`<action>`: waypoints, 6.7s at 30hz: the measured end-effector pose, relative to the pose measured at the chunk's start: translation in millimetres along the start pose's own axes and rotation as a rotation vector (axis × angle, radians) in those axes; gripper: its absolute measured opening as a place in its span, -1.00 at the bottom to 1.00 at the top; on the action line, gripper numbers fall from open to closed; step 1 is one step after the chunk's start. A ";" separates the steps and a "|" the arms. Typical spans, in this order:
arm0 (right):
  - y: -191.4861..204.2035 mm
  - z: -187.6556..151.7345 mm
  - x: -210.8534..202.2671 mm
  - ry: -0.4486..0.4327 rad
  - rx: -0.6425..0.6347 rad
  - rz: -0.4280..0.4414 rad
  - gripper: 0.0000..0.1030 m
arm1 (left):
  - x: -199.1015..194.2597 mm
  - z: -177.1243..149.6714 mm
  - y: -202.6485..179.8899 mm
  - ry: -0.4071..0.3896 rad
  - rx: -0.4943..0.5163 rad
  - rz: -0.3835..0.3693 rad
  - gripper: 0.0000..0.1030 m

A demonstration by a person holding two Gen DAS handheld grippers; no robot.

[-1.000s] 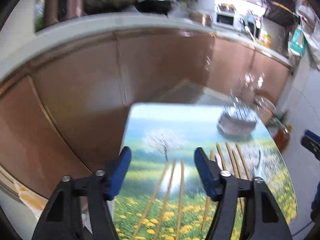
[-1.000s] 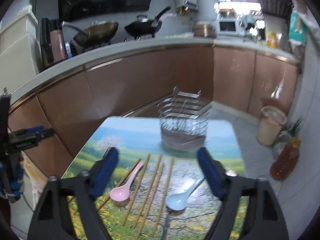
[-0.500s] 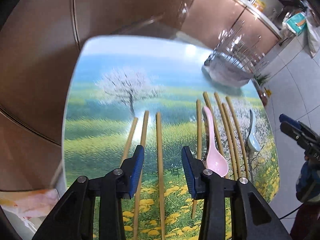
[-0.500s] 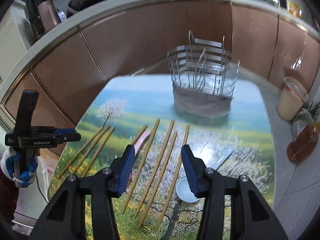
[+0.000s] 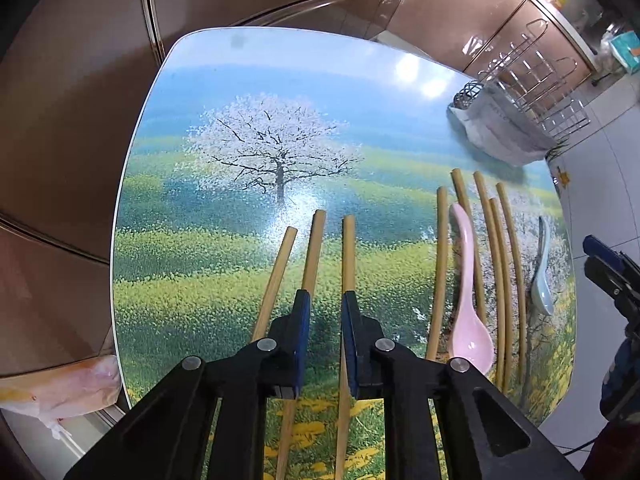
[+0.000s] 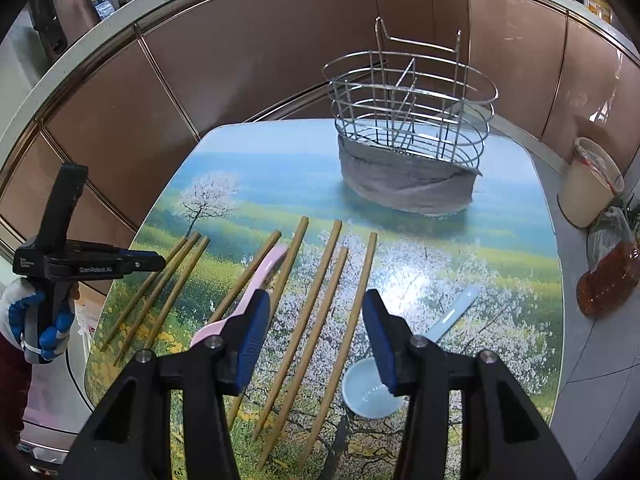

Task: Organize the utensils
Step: 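Lower the left gripper toward a bamboo chopstick while the right gripper lowers toward another, then close the left gripper on a bamboo chopstick while the right gripper grasps another chopstick, then lift the chopstick with the left gripper while the right gripper carries its chopstick over the wire holder, then open the left gripper over the wire holder while the right gripper releases its chopstick there, then lower the left gripper to the remaining chopsticks while the right gripper lowers beside it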

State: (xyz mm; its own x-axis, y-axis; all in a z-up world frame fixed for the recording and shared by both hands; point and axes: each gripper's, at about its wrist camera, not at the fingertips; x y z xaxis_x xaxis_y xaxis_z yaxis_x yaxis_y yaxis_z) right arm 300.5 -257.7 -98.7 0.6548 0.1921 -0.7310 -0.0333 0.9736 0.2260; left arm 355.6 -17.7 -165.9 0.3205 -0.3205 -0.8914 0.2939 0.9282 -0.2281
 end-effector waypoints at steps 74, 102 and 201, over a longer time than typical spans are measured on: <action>28.8 -2.3 135.3 0.302 -0.046 -0.170 -0.88 | 35.8 5.2 -30.5 0.041 0.086 0.159 -0.88; 52.3 33.5 -119.1 -0.266 -0.058 0.009 -0.88 | -173.6 -5.7 -62.3 -0.400 0.072 0.047 -0.88; -16.7 64.5 -114.9 -0.354 0.000 -0.121 -0.29 | -162.5 29.7 -62.1 -0.543 0.050 0.150 -0.12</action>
State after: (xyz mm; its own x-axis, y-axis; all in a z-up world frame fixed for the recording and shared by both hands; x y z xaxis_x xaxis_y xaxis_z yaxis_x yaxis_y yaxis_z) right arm 274.5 -304.0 23.1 0.8745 0.0209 -0.4845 0.0604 0.9866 0.1516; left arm 312.0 -28.8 4.7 0.7754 -0.2488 -0.5805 0.2470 0.9654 -0.0838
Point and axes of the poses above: each gripper's, at about its wrist camera, not at the fingertips, and x roughly the way its jaws point, y to its left, z to its top, and after that the axes turned 9 degrees about -y, right-handed
